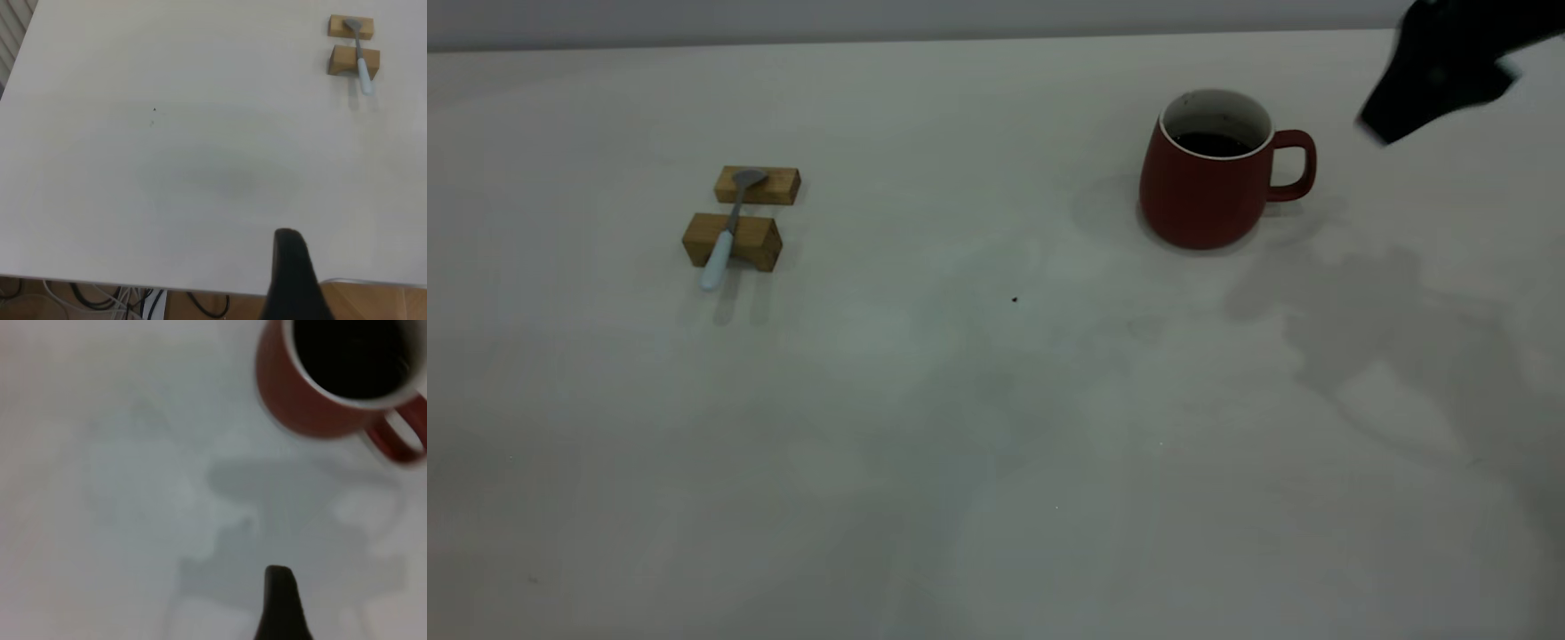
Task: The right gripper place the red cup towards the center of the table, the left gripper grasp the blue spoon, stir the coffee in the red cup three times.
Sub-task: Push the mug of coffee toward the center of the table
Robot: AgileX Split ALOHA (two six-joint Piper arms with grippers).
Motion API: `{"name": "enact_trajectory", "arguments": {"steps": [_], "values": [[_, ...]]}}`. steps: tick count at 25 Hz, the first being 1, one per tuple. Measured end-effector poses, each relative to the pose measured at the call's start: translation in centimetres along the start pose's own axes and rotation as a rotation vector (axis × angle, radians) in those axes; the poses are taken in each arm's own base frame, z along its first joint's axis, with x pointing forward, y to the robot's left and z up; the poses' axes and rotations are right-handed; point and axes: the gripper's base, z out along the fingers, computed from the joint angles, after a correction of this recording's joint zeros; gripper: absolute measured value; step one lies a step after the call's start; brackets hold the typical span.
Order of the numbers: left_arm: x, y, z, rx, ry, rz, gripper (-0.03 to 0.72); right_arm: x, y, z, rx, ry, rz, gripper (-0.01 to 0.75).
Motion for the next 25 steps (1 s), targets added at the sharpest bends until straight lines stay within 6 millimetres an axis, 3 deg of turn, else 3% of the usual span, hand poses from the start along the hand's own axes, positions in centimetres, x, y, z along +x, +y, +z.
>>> {"name": "enact_trajectory", "arguments": {"steps": [6,12,17,21,25], "values": [[0.0,0.0,0.0,0.000,0.000,0.000,0.572,0.0,-3.0,5.5,-0.019,0.016,-0.337,0.575],[0.0,0.0,0.0,0.000,0.000,0.000,0.572,0.0,-4.6,9.5,0.001,-0.004,-0.467,0.574],[0.0,0.0,0.0,0.000,0.000,0.000,0.572,0.1,-5.3,11.6,0.037,-0.020,-0.492,0.574],[0.0,0.0,0.0,0.000,0.000,0.000,0.572,0.2,-4.9,12.7,0.028,-0.037,-0.494,0.574],[0.0,0.0,0.0,0.000,0.000,0.000,0.572,-1.0,-3.9,13.2,0.038,-0.058,-0.507,0.574]]}}
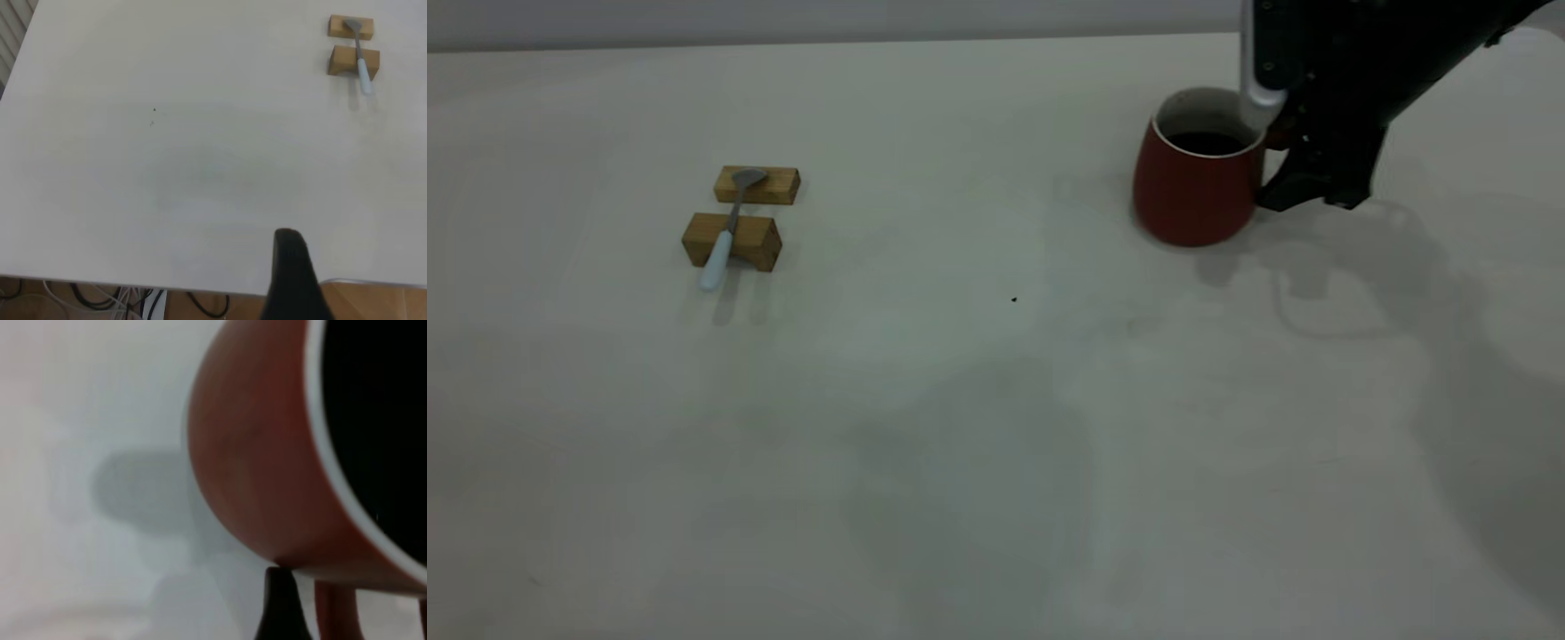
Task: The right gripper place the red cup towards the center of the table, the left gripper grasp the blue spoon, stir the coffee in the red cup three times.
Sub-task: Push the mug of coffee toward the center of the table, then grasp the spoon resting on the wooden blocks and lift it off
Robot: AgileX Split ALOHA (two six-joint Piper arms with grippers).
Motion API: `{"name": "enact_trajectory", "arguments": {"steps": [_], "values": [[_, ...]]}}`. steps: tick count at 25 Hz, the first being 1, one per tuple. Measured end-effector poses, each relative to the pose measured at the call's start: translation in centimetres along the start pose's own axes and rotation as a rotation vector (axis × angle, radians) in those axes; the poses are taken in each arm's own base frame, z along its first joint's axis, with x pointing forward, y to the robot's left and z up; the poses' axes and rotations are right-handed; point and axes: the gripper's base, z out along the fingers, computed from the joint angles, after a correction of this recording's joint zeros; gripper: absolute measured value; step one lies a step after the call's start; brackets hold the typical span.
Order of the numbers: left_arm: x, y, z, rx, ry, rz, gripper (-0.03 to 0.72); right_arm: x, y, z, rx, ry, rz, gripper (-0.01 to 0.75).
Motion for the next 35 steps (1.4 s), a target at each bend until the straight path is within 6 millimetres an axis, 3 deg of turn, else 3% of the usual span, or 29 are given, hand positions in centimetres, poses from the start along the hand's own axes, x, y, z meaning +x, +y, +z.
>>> {"name": "enact_trajectory", "arguments": {"steps": [16,20,23,28,31,35], "values": [[0.0,0.0,0.0,0.000,0.000,0.000,0.572,-10.6,1.9,2.2,0.014,-0.136,-0.070,0.574],[0.0,0.0,0.0,0.000,0.000,0.000,0.572,-11.4,2.2,2.2,0.004,-0.160,-0.029,0.574],[0.0,0.0,0.0,0.000,0.000,0.000,0.572,-10.8,1.9,1.7,-0.015,-0.168,0.055,0.574],[0.0,0.0,0.0,0.000,0.000,0.000,0.572,-8.7,1.8,-2.7,-0.065,-0.178,0.261,0.574],[0.0,0.0,0.0,0.000,0.000,0.000,0.572,-7.9,2.7,-6.9,-0.131,-0.201,0.446,0.574],[0.0,0.0,0.0,0.000,0.000,0.000,0.572,-9.1,5.1,-14.2,-0.267,-0.242,0.846,0.574]]}}
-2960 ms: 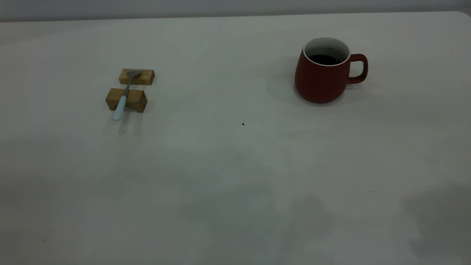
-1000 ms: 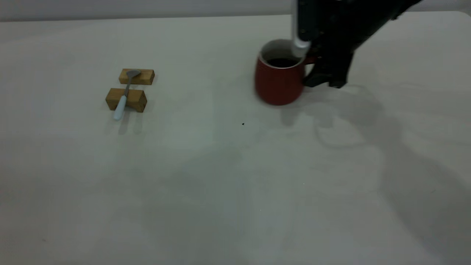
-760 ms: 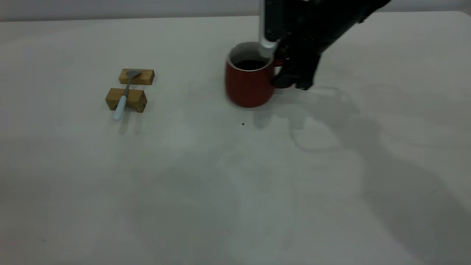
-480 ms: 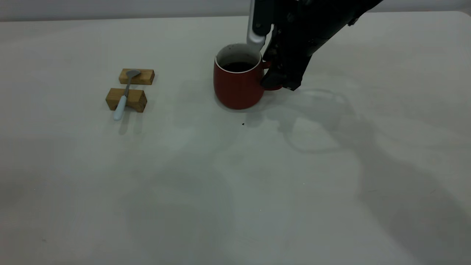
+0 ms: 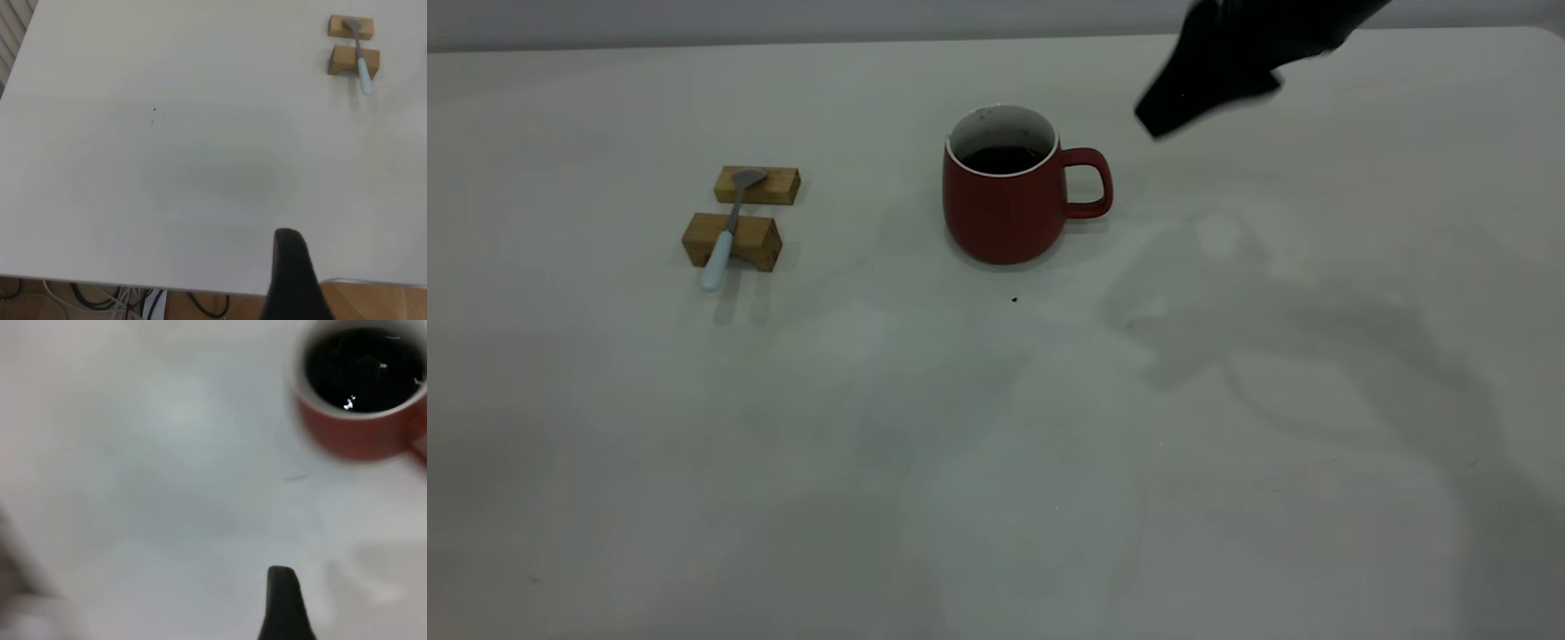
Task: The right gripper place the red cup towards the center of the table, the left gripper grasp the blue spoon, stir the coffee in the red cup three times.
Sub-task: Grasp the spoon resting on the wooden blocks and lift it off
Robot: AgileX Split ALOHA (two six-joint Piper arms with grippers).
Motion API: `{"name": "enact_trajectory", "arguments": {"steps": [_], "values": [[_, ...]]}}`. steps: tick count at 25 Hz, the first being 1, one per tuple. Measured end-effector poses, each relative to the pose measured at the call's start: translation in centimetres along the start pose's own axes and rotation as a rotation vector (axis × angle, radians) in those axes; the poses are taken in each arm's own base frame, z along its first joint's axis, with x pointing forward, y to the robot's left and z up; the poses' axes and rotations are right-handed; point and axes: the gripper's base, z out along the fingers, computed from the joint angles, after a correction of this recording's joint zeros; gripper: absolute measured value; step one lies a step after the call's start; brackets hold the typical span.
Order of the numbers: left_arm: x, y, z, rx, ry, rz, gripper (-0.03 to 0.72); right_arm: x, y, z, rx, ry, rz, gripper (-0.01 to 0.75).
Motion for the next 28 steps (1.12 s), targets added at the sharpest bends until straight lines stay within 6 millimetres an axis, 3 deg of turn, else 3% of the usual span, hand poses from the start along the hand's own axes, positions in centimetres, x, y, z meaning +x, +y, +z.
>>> {"name": "enact_trajectory", "arguments": {"steps": [2,5,13,20,28], "values": [[0.0,0.0,0.0,0.000,0.000,0.000,0.572,0.5,2.2,-3.4,0.011,0.007,0.117,0.574],[0.0,0.0,0.0,0.000,0.000,0.000,0.572,3.0,4.3,-7.2,0.094,0.081,0.226,0.574],[0.0,0.0,0.0,0.000,0.000,0.000,0.572,12.4,7.7,-16.4,0.333,0.314,0.457,0.574],[0.0,0.0,0.0,0.000,0.000,0.000,0.572,17.4,11.4,-20.1,0.570,0.187,0.530,0.574],[0.0,0.0,0.0,0.000,0.000,0.000,0.572,19.3,14.6,-23.1,0.678,-0.120,0.470,0.574]]}}
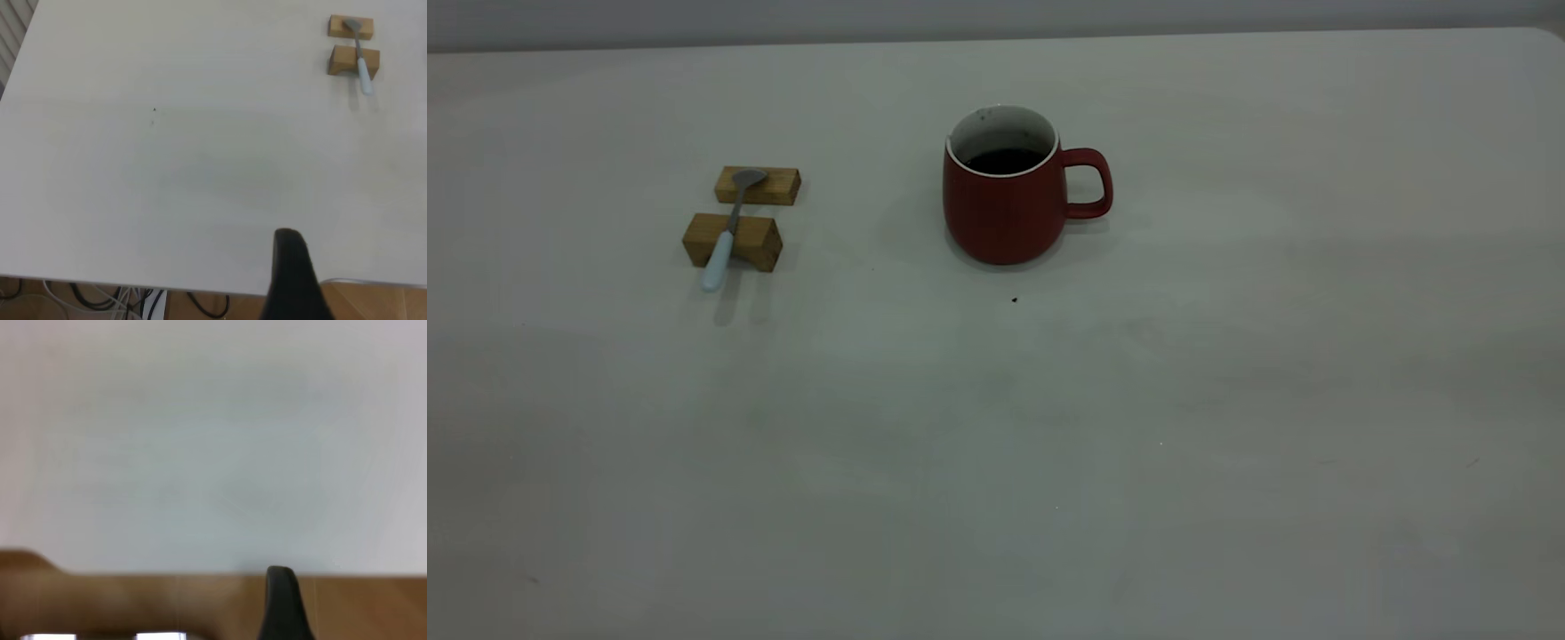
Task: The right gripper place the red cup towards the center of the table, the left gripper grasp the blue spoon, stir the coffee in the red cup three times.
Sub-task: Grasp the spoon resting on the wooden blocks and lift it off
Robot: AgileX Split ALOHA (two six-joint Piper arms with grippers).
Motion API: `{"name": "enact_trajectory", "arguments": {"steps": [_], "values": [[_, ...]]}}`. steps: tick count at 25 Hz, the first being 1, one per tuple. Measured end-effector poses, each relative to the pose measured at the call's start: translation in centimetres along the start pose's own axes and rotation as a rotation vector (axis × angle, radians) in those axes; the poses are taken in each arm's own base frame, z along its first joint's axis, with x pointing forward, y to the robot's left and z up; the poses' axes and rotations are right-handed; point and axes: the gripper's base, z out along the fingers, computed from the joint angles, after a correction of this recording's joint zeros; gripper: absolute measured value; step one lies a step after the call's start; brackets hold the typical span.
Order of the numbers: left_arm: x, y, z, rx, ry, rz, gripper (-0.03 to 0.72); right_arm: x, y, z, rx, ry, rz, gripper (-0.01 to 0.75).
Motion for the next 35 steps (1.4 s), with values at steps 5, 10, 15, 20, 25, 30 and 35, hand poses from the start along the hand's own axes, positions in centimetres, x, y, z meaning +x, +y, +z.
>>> {"name": "enact_trajectory", "arguments": {"steps": [5,10,15,20,25,30,35], "values": [[0.0,0.0,0.0,0.000,0.000,0.000,0.572,1.7,-0.1,-2.1,-0.003,-0.173,0.007,0.574],[0.0,0.0,0.0,0.000,0.000,0.000,0.572,3.2,-0.1,-3.4,-0.005,-0.300,0.013,0.574],[0.0,0.0,0.0,0.000,0.000,0.000,0.572,3.8,-0.1,-3.7,-0.006,-0.328,0.014,0.574],[0.0,0.0,0.0,0.000,0.000,0.000,0.572,3.8,-0.1,-3.5,-0.006,-0.321,0.014,0.574],[0.0,0.0,0.0,0.000,0.000,0.000,0.572,3.9,-0.1,-3.5,-0.006,-0.319,0.014,0.574],[0.0,0.0,0.0,0.000,0.000,0.000,0.572,3.9,-0.1,-3.5,-0.006,-0.318,0.014,0.574],[0.0,0.0,0.0,0.000,0.000,0.000,0.572,3.9,-0.1,-3.5,-0.006,-0.318,0.014,0.574]]}}
